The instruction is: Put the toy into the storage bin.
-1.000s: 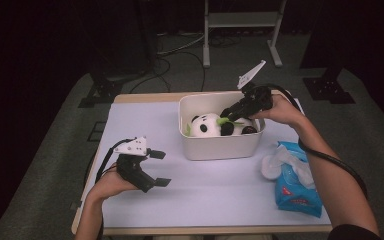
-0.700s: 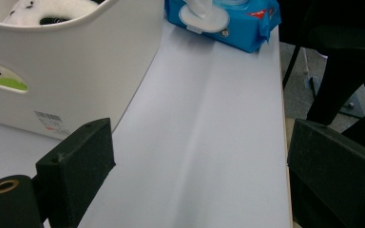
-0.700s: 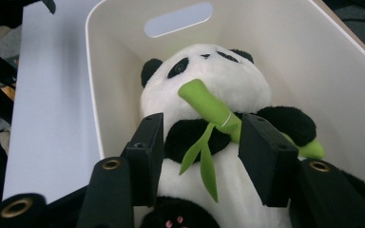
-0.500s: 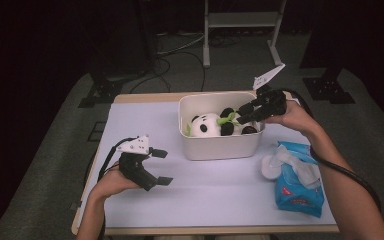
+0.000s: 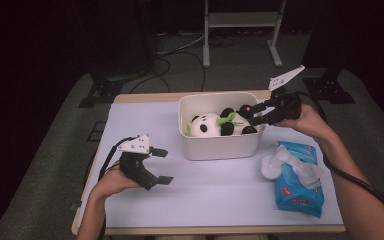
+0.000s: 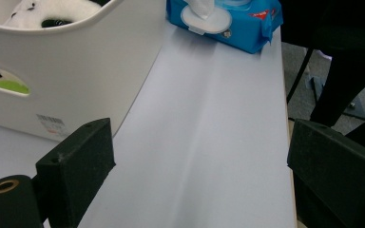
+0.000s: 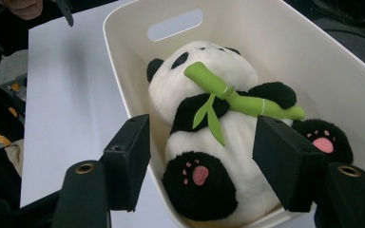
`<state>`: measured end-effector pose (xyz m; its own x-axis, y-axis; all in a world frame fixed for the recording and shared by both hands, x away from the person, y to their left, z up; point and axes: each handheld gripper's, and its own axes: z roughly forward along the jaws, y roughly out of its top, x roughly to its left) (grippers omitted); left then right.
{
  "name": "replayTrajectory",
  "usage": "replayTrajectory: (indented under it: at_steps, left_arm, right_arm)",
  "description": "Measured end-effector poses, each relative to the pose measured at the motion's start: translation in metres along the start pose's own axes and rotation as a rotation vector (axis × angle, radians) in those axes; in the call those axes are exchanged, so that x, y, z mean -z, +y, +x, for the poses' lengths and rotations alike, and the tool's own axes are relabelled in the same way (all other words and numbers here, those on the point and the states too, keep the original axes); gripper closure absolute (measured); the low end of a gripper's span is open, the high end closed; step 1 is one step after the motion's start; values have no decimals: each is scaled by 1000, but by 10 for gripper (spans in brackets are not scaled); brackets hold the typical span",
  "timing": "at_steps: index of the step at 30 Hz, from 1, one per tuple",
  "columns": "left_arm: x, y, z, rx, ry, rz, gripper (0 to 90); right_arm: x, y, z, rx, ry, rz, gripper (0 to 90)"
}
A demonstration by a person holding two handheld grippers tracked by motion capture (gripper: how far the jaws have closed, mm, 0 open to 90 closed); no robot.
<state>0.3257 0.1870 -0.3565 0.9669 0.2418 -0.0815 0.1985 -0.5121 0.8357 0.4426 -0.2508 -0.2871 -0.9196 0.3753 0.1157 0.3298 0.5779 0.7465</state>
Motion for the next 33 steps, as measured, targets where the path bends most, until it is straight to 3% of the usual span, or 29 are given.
replayTrajectory:
  at_steps: [21, 33]
  left_arm:
    - [3, -5, 1, 18, 27, -7, 75]
    - [3, -11, 2, 42, 45, -2, 75]
  right_arm:
    - [38, -37, 14, -40, -63, -35, 330]
    - [39, -61, 16, -72, -70, -40, 321]
